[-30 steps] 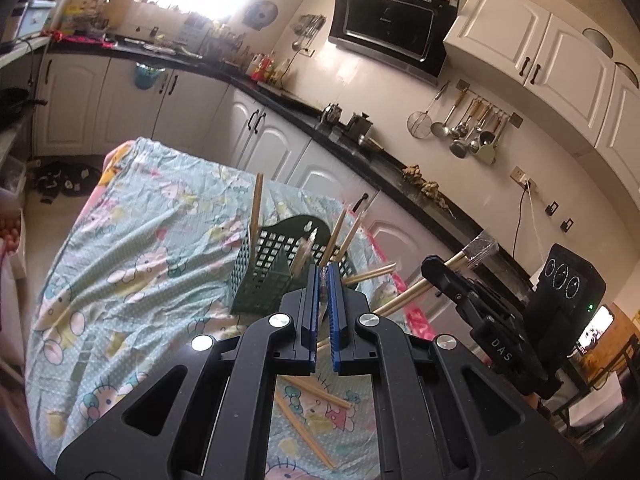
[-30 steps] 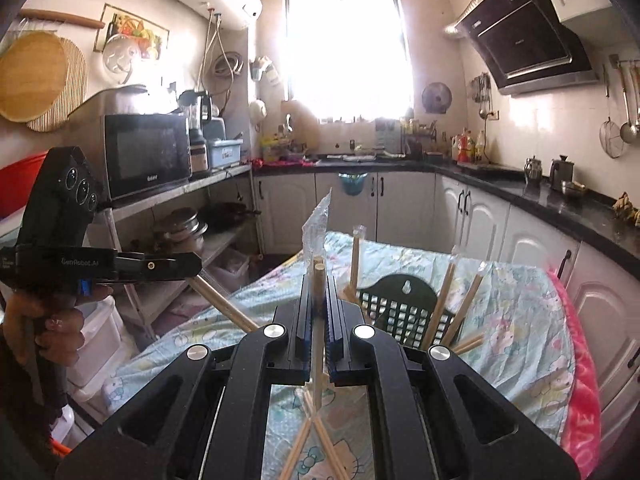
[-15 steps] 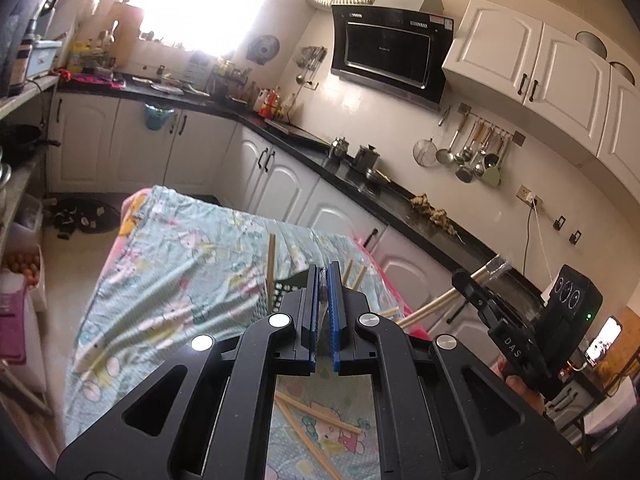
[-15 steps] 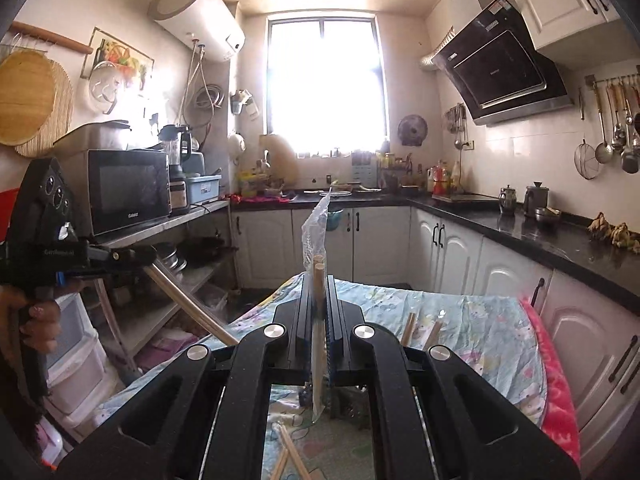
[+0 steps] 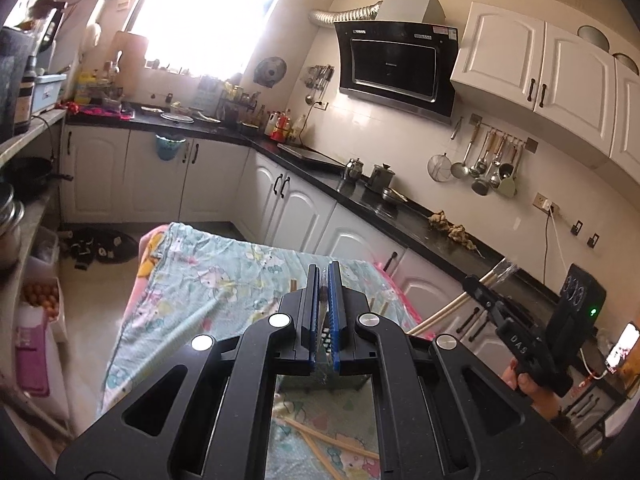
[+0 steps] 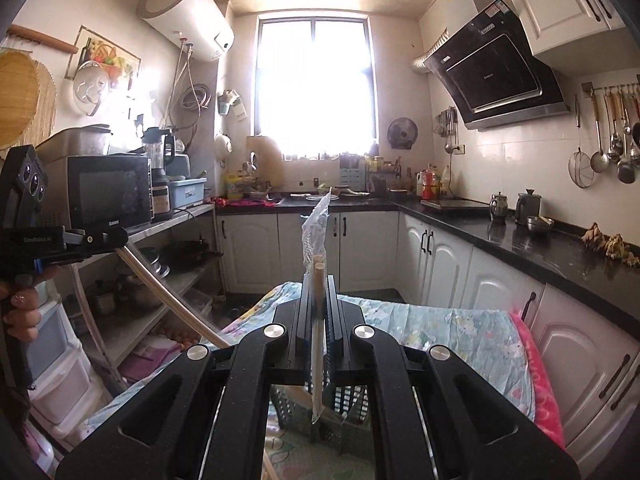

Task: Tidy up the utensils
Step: 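Lift the held chopsticks and carry them over the green caddy with both tools, then lower the chopsticks into the caddy and open both tools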

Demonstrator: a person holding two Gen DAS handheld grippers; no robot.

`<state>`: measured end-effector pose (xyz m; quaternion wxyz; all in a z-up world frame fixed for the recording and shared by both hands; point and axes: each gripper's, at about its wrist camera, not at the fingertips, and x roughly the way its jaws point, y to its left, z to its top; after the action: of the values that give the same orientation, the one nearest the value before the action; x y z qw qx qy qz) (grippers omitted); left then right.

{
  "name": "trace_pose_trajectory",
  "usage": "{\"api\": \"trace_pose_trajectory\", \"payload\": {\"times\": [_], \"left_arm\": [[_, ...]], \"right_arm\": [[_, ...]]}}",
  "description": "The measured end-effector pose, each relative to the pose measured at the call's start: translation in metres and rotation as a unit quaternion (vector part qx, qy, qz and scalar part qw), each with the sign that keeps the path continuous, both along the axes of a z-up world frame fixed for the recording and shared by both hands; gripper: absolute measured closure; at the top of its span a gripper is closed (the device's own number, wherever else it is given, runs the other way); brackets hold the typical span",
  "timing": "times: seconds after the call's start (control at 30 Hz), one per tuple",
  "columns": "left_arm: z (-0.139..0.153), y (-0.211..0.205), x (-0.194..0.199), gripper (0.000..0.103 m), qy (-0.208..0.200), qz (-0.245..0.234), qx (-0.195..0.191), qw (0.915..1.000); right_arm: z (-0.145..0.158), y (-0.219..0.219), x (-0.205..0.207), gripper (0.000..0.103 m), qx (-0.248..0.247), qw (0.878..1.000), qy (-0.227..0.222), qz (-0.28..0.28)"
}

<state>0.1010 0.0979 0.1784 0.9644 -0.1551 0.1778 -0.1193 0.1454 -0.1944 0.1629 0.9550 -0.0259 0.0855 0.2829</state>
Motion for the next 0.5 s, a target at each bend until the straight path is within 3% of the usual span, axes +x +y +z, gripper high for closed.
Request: {"api": "trace_pose_trajectory", "payload": {"times": [0.5], "left_arm": [[-0.010, -0.020, 0.048, 0.101, 0.009, -0.008, 0.024, 0.9996]], "right_arm": [[0.018, 0.019, 0.041, 0.097, -0.006, 1.000, -0.005, -0.008]]}}
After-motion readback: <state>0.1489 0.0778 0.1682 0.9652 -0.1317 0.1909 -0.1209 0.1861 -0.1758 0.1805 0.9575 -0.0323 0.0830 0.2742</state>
